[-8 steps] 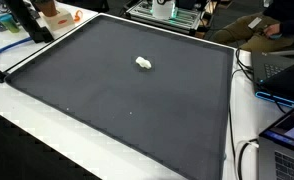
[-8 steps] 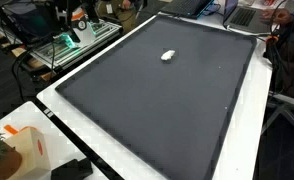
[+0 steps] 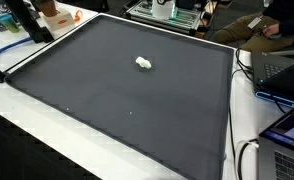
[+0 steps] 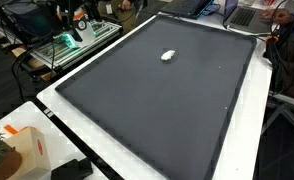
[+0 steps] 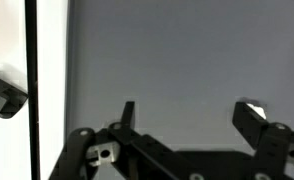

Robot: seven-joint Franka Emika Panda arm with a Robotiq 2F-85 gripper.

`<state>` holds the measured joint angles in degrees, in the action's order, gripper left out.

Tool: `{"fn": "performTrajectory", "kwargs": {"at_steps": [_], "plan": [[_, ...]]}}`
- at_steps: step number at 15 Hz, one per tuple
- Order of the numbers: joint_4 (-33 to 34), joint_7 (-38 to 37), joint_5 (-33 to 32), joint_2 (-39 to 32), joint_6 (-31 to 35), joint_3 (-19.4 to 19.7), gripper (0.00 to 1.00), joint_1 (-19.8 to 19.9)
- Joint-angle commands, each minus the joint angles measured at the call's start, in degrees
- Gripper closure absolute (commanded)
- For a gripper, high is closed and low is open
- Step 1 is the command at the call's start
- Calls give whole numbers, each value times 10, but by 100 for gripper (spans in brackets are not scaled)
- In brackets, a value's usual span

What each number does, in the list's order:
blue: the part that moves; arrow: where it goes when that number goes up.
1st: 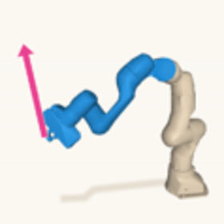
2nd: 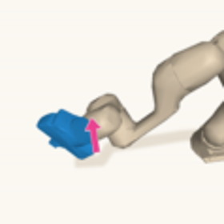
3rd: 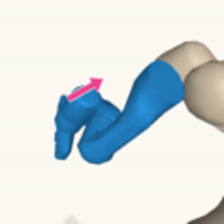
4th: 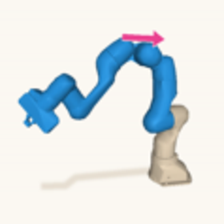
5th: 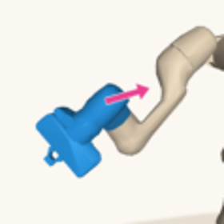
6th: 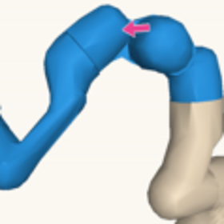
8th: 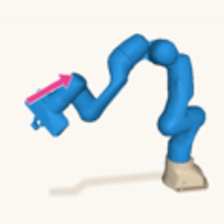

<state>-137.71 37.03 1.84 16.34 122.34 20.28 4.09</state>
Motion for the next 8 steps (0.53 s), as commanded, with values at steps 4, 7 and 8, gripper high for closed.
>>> {"fn": "performTrajectory", "kwargs": {"at_steps": [4,7,8], "plan": [[-160,-131,72,62,178,-61,0,3],[-241,-168,74,95,261,-104,0,-21],[-265,-183,73,106,285,-119,0,-32]]}}
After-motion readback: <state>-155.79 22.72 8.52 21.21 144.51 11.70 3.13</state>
